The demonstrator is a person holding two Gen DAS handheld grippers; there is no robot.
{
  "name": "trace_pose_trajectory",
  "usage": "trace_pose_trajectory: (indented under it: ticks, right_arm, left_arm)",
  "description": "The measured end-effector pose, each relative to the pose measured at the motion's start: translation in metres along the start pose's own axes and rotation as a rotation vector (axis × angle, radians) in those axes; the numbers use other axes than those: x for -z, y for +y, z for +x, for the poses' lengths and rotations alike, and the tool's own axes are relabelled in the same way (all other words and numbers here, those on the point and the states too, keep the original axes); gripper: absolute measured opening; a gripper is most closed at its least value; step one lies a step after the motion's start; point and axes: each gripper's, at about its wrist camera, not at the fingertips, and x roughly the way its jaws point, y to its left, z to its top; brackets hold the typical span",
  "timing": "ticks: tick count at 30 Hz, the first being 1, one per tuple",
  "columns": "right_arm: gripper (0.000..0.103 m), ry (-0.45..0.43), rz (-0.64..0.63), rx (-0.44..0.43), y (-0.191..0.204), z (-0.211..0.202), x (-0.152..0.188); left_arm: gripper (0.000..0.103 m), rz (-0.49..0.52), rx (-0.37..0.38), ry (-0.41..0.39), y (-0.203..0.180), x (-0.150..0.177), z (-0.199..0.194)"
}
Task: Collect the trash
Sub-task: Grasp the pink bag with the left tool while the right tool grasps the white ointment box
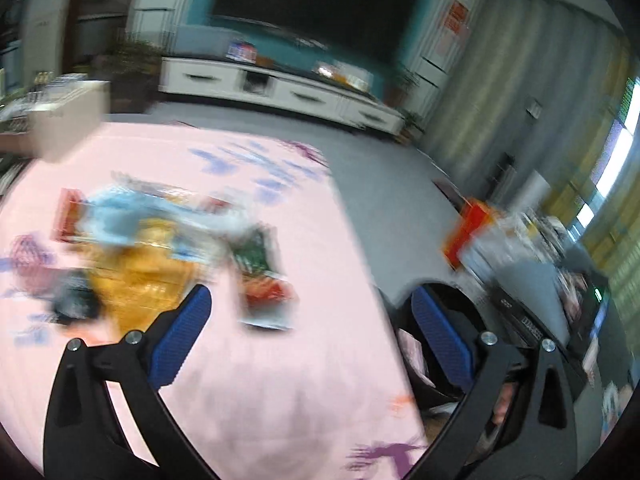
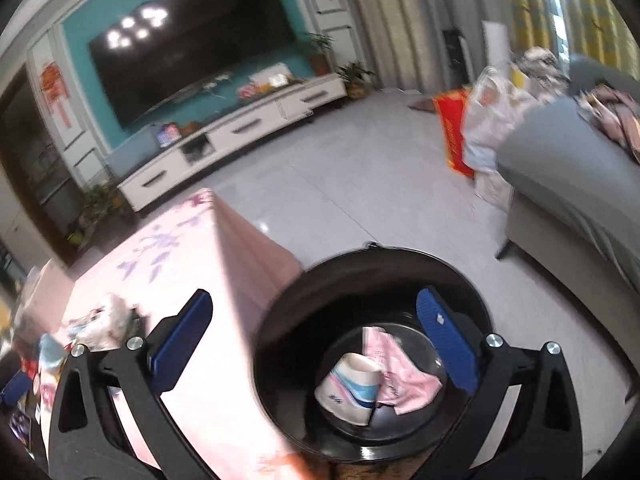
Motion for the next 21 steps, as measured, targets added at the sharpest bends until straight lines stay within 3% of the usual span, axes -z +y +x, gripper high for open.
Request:
trace_pose_trajectory:
  ticks: [7,11,17,21]
  right_arm:
    - [0.100,-0.024,-0.113,-0.147,0.066,-0.010,0.013]
    - [0.100,0.069,-0.136,-0.263,0.104,-0.001,0.023]
    - [0.100,0.178,-0.303,-0.384,0.181,0.007,0.039]
    - [0.100,0.298,-0.373,-0.516,0.256,0.018,0.038]
  left_arm:
    - [0.100,-0.203,-0.230,-0.113,0.128,-0.029,-0.062]
    - [0.100,-0.280,-0.341,-0.129,0.202,-0.030,-0.069]
    - [0.100,-0.467,-0.352,-0.042,0.286,-0.011,-0.030]
    - [0.100,-0.504,-0.323,0.011,0.295,-0.011,-0.006]
